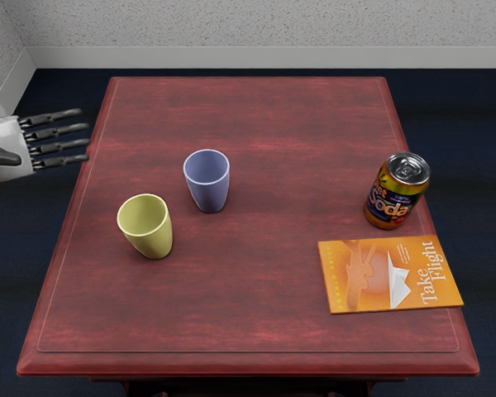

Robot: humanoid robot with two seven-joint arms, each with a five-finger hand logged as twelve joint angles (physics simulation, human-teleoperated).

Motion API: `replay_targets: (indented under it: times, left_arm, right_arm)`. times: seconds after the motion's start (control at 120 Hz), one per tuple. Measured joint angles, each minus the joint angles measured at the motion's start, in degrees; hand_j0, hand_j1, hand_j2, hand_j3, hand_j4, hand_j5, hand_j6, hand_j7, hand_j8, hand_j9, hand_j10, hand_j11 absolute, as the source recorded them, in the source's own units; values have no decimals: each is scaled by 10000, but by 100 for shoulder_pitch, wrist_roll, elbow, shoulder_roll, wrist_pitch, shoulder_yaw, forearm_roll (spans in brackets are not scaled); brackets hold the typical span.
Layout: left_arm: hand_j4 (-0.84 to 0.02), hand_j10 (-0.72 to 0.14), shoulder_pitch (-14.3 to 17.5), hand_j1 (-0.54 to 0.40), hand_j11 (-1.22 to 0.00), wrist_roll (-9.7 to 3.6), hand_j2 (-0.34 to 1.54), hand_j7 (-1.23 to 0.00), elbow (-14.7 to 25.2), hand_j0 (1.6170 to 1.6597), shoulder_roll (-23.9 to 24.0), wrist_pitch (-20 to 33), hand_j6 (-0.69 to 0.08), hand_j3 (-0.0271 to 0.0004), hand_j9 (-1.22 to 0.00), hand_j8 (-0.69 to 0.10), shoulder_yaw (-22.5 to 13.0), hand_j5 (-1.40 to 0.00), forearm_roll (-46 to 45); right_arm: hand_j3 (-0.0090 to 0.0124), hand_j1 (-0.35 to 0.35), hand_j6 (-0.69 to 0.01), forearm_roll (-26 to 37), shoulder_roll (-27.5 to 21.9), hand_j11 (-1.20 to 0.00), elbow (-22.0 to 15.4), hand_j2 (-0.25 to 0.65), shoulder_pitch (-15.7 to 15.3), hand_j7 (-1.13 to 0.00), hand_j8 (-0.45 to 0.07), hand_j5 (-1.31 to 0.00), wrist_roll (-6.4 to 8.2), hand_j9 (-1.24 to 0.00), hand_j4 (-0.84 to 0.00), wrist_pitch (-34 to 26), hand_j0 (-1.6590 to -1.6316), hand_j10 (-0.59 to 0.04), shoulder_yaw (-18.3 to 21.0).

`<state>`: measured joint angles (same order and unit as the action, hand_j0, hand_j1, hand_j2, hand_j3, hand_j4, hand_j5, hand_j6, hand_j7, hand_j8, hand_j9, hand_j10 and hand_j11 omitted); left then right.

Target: Pick up cup and place in cup with left hand

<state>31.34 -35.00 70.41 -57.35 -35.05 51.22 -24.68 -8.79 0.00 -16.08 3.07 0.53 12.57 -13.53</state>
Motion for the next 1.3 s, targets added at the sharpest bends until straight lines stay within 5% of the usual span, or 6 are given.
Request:
replay_targets:
  times: [0.167,0.392,0.517,0.683,1.033,1.3]
  left_arm:
    - [-57,-65,540,3361,-135,0,20,-133,-17,16581,188,0,-46,0,-134,-51,-4,-131,506]
    - [-75,-79,1674,3365,-134,0,22,-133,24,16581,1060,1,-68,0,-134,-70,-39,-132,2806]
    - [-91,-91,1974,3368,-134,0,23,-134,190,16581,1798,2,-87,0,-134,-87,-100,-133,4356]
    - [-119,-117,3146,3347,-158,0,28,-158,492,16581,2322,140,-117,0,-158,-117,-1024,-158,5613]
    - [-211,-208,3541,3260,-256,0,45,-257,827,16581,3226,2416,-217,0,-256,-214,-2772,-258,7467]
    - [-553,-550,3548,2858,-694,0,118,-696,829,16581,3432,3231,-561,0,-695,-559,-3330,-697,7791]
  right_arm:
    - [0,-3489,7,0,0,0,3,-3,-24,0,5,1,0,1,0,0,-16581,4,5]
    - [0,-3489,7,2,0,0,8,-3,-80,0,5,1,0,0,-2,0,-16581,3,15]
    - [0,-3489,7,1,0,0,8,-3,-85,0,5,1,0,1,0,0,-16581,3,17]
    - [0,-3489,6,0,0,0,9,-3,-87,0,4,1,0,0,-1,0,-16581,3,17]
    - [0,-3489,7,2,0,0,9,-2,-87,0,5,1,0,1,0,0,-16581,3,17]
    - [0,-3489,6,2,0,0,9,-2,-87,0,4,1,0,0,0,0,-16581,2,17]
